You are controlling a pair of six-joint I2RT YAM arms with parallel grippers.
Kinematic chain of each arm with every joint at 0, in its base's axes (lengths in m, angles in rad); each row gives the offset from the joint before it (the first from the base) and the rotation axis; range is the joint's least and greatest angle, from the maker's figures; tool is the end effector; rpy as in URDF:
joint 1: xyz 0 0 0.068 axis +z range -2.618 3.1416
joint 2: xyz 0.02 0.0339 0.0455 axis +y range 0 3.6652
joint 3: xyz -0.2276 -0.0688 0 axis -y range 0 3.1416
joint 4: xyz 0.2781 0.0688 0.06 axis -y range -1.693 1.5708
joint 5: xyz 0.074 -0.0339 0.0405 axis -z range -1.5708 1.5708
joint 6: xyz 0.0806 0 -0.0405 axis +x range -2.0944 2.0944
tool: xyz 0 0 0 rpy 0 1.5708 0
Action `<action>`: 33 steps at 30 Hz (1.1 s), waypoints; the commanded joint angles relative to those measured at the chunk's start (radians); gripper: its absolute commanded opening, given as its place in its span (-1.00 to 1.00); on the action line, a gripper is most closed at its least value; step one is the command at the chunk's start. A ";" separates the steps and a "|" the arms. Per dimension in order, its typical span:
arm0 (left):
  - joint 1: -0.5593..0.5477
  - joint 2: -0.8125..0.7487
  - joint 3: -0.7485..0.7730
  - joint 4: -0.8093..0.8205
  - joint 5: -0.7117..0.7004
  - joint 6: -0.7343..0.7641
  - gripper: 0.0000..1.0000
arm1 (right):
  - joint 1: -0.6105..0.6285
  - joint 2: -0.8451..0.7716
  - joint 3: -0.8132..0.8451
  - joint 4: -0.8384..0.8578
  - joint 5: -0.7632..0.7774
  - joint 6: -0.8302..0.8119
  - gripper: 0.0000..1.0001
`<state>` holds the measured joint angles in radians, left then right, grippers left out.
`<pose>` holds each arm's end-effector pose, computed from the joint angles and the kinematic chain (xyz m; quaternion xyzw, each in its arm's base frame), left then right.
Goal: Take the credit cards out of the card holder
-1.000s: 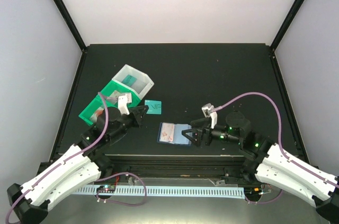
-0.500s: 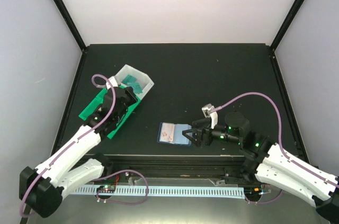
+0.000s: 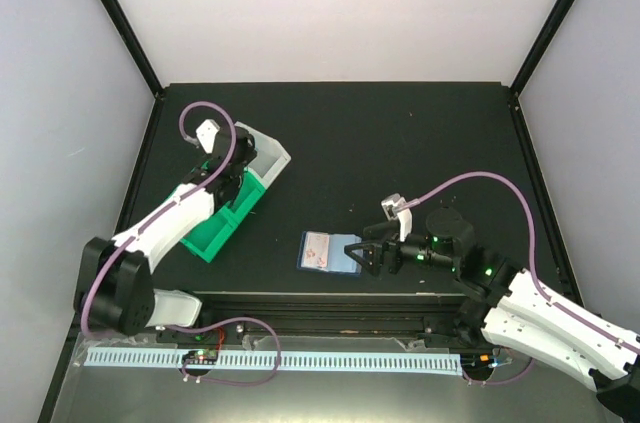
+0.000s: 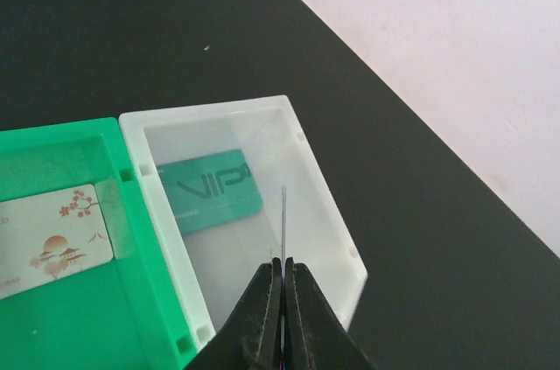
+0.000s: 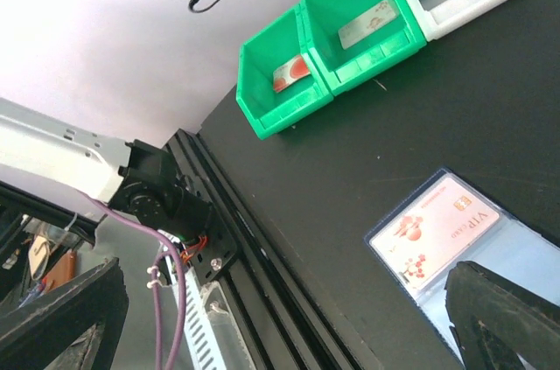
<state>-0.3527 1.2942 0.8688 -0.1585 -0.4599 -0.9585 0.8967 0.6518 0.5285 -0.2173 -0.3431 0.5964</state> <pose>0.3482 -0.0901 0.1917 -0.3588 0.7863 -0.1220 0.4880 0.1434 0.2230 0.2268 -0.2178 0.7809 0.4885 0.3227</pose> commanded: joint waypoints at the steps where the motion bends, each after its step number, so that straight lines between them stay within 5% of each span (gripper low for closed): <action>1: 0.024 0.116 0.109 -0.019 -0.069 -0.067 -0.97 | 0.003 0.001 0.012 -0.030 0.010 -0.023 1.00; 9: 0.073 0.334 0.249 -0.017 0.018 -0.127 -0.97 | 0.003 -0.032 -0.005 -0.033 0.028 -0.022 1.00; 19: 0.085 0.504 0.412 -0.144 -0.056 -0.130 -0.97 | 0.004 -0.037 0.002 -0.078 0.073 -0.052 1.00; 33: 0.106 0.566 0.432 -0.130 -0.090 -0.109 -0.97 | 0.004 -0.035 -0.041 -0.063 0.089 -0.073 1.00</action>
<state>-0.2558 1.8225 1.2621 -0.2699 -0.5209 -1.0664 0.8967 0.6197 0.4969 -0.2913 -0.2813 0.5503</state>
